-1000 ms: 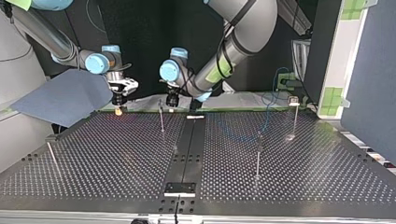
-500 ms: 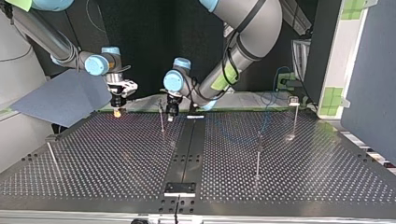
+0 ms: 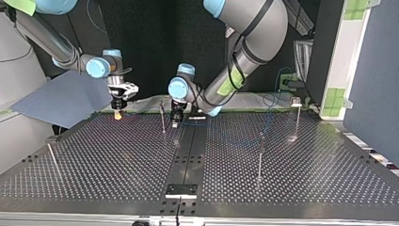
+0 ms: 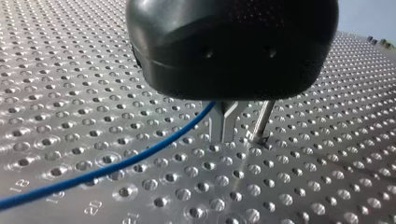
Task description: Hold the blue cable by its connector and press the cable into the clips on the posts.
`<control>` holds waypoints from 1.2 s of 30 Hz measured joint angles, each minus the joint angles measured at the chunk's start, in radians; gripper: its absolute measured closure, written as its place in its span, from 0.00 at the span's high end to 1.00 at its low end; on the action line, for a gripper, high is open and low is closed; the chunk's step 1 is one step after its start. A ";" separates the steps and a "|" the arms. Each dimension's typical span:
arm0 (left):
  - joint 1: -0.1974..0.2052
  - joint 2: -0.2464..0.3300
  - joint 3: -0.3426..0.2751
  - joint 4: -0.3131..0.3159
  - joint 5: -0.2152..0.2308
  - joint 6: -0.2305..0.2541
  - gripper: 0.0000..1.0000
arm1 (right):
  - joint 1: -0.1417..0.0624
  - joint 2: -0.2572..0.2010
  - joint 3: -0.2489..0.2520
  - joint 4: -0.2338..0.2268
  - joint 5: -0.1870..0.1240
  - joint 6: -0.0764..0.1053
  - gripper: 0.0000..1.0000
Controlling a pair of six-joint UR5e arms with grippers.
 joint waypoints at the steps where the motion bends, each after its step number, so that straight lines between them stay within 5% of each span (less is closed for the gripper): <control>1: 0.001 0.000 0.000 0.000 0.000 0.005 0.00 | 0.000 0.000 -0.002 0.000 0.000 0.000 0.00; 9: 0.006 0.001 0.000 -0.005 -0.016 0.047 0.34 | 0.000 0.001 -0.013 0.002 0.000 0.001 0.00; 11: 0.009 0.001 0.000 -0.008 -0.025 0.064 0.66 | 0.000 0.002 -0.013 0.002 0.000 0.002 0.00; 12: 0.010 0.001 0.000 -0.009 -0.030 0.071 0.66 | 0.000 0.002 -0.014 0.002 0.000 0.002 0.00; 13: 0.011 0.001 0.000 -0.011 -0.038 0.082 0.88 | 0.000 0.002 -0.014 0.002 0.000 0.003 0.00; 14: 0.011 0.001 0.000 -0.013 -0.044 0.089 1.00 | 0.000 0.002 -0.014 0.002 0.000 0.003 0.00; 28: 0.002 0.001 -0.001 -0.126 -0.156 0.218 1.00 | 0.000 0.003 -0.013 0.002 -0.001 0.003 0.00; 36: -0.010 0.003 -0.004 -0.194 -0.112 0.241 1.00 | 0.000 0.004 -0.014 0.002 -0.004 0.010 0.00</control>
